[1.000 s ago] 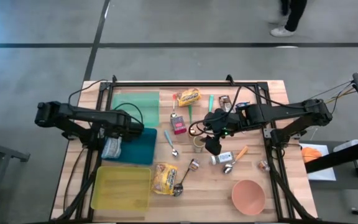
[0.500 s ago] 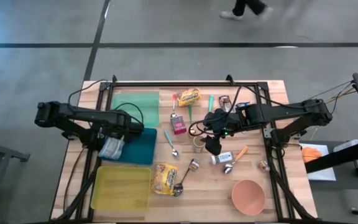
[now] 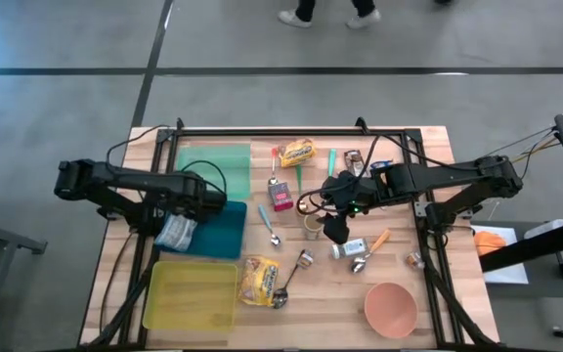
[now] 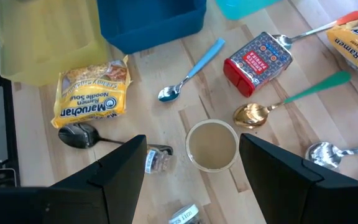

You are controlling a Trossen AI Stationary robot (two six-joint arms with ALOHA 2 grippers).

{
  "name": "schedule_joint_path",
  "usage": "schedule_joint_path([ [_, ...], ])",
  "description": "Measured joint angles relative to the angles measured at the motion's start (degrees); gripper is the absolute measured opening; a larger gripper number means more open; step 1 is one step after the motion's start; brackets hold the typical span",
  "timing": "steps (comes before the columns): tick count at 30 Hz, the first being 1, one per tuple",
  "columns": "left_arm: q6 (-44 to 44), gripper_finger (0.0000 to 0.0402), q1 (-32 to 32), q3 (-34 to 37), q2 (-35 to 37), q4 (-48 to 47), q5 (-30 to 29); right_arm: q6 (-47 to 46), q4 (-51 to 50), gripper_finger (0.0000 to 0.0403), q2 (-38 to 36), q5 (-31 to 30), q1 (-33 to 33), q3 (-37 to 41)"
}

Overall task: Pick & Place Food Item
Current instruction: Put the white seasoning bottle into the light blue bin

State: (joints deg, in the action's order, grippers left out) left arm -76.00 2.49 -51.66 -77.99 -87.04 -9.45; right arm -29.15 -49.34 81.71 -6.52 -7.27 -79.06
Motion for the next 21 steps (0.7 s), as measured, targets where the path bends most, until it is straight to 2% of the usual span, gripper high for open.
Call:
schedule_joint_path([
  [6,1.6,0.0234,0.0,-3.5,1.0,0.7,0.0,-1.1,-1.0,0.0256,0.0,-1.0,0.0,0.0],
  [10,7.3,0.0234,0.0,-6.8,2.1,6.2,0.0,0.6,-3.9,0.0256,-0.4,-0.8,-0.1,0.0],
  [18,21.1,0.0234,-0.7,-11.7,3.0,32.3,1.6,1.3,-14.3,0.0256,-1.2,-0.7,-0.4,0.0],
  [21,23.6,0.0234,-0.8,-12.2,2.8,41.3,2.6,1.6,-18.5,0.0256,-1.2,-0.6,-1.2,0.2],
])
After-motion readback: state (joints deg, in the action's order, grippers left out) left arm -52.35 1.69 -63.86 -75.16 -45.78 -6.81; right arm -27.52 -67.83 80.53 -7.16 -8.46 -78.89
